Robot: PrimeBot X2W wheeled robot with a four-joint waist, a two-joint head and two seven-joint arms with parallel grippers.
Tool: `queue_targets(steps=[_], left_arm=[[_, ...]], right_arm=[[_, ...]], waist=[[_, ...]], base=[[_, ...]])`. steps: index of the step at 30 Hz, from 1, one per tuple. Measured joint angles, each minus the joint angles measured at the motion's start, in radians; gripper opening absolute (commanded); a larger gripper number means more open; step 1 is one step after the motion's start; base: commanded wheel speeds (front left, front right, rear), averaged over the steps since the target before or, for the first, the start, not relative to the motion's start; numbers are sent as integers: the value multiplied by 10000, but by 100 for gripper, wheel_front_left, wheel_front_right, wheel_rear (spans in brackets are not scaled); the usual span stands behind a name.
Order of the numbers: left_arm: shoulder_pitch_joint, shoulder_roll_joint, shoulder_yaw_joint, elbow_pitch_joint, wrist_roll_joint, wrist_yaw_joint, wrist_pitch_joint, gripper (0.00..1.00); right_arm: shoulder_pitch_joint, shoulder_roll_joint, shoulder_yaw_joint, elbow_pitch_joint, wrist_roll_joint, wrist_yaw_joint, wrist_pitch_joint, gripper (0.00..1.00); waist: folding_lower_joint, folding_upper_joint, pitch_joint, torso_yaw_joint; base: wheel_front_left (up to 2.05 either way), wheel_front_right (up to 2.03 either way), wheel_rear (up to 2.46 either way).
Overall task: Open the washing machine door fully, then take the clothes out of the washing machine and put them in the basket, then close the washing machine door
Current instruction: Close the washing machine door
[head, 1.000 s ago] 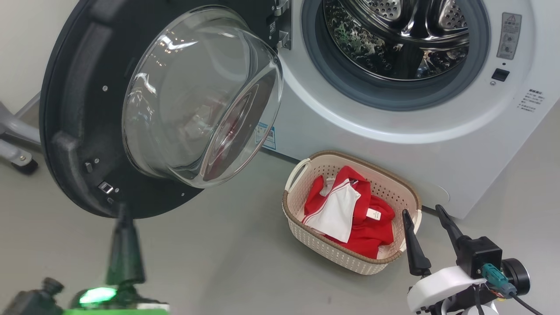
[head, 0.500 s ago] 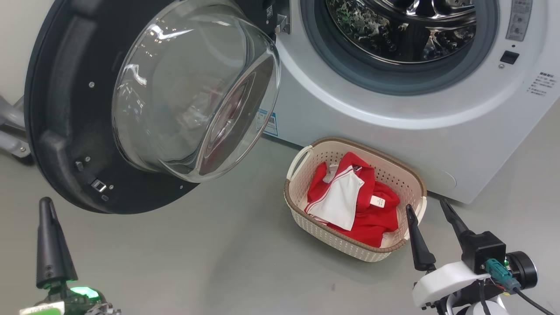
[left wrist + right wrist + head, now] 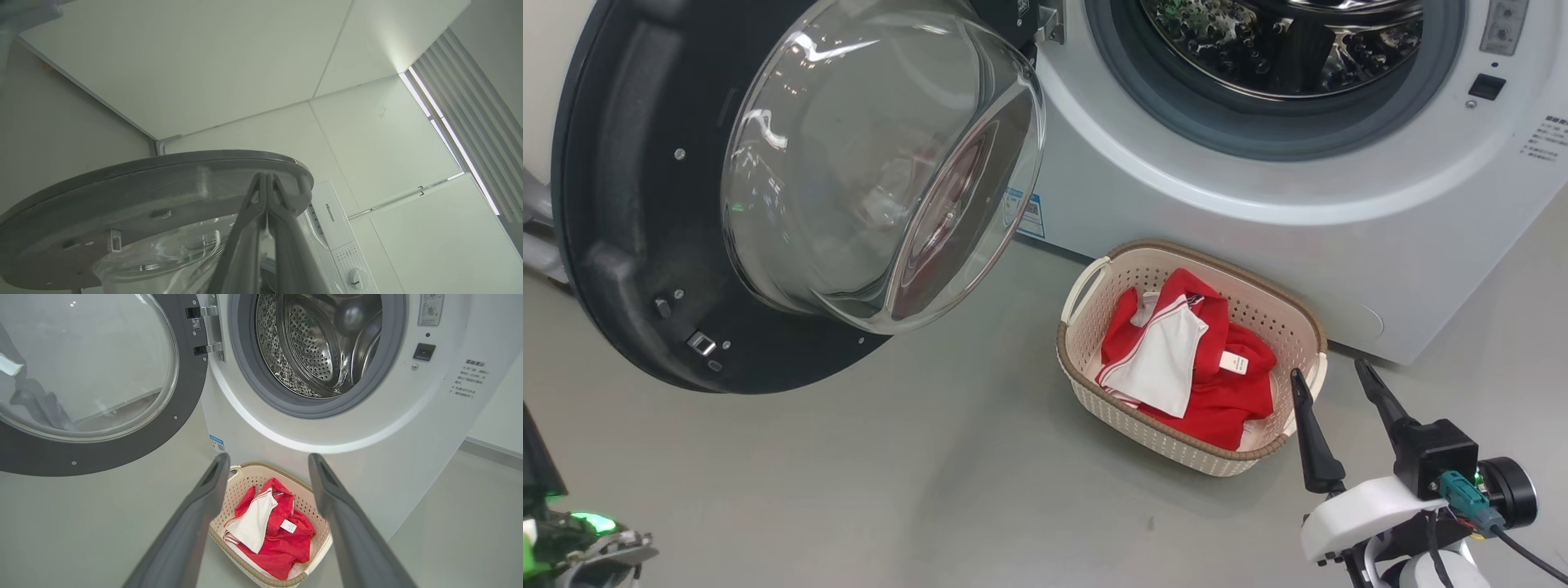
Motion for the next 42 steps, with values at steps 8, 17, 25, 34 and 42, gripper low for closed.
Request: queue_targets(steps=[8,17,25,34,42], left_arm=[[-515,702,803,1229,-543,0,322,0],[-1518,1747,1482,3085,-1103,278,771,0],[-2374,2452,1277,4420,-1423,723,1572,0],[-2956,2934,339,5354,-1465,895,2717,0],[-3277,3049,-161,6052,-1436,803,3392,0]], right_arm=[[-38,-8,69,-81,-15,0,136,100],[-283,-94,86,-153,-61,4,232,100],[-375,-107,111,-159,-61,17,307,100],[-458,-125,50,-157,-61,21,307,100],[-459,-151,-2,-148,-59,27,307,100]], waist=[[0,0,81,-10],[0,0,347,-173],[0,0,492,-416],[0,0,580,-715],[0,0,568,-815]], base=[[0,0,0],[0,0,0],[0,0,0],[0,0,0],[0,0,0]])
